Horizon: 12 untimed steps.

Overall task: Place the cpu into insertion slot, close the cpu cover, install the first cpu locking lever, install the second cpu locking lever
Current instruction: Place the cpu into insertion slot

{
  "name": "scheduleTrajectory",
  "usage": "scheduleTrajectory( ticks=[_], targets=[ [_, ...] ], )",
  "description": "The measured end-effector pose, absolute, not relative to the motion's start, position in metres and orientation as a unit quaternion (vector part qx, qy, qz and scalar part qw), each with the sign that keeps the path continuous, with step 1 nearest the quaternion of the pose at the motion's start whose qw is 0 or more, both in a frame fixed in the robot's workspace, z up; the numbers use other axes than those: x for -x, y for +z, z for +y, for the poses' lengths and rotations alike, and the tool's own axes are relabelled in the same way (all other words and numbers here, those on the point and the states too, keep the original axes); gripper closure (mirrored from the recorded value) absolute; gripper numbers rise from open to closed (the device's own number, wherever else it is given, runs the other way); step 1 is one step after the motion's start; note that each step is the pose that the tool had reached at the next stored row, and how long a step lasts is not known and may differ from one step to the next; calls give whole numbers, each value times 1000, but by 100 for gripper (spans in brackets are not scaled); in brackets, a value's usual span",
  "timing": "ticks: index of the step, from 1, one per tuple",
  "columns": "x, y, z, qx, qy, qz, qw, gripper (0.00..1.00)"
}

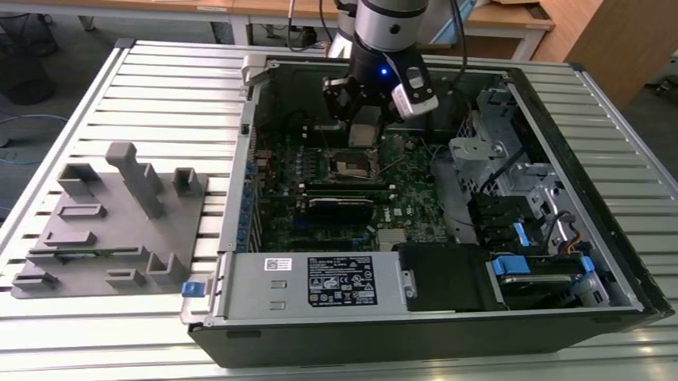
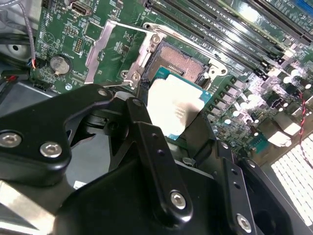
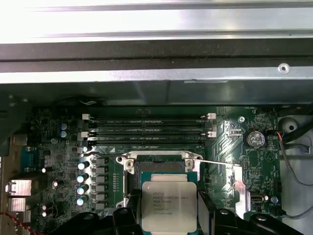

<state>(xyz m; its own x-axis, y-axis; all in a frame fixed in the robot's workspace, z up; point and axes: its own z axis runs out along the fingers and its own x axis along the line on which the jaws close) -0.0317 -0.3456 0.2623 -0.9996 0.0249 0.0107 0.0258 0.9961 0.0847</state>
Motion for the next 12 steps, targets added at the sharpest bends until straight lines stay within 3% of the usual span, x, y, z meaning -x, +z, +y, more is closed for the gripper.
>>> scheduleTrajectory(
  ticks=[12],
  targets=[
    [35,262,-346,13,-42,-999,4,46]
  ],
)
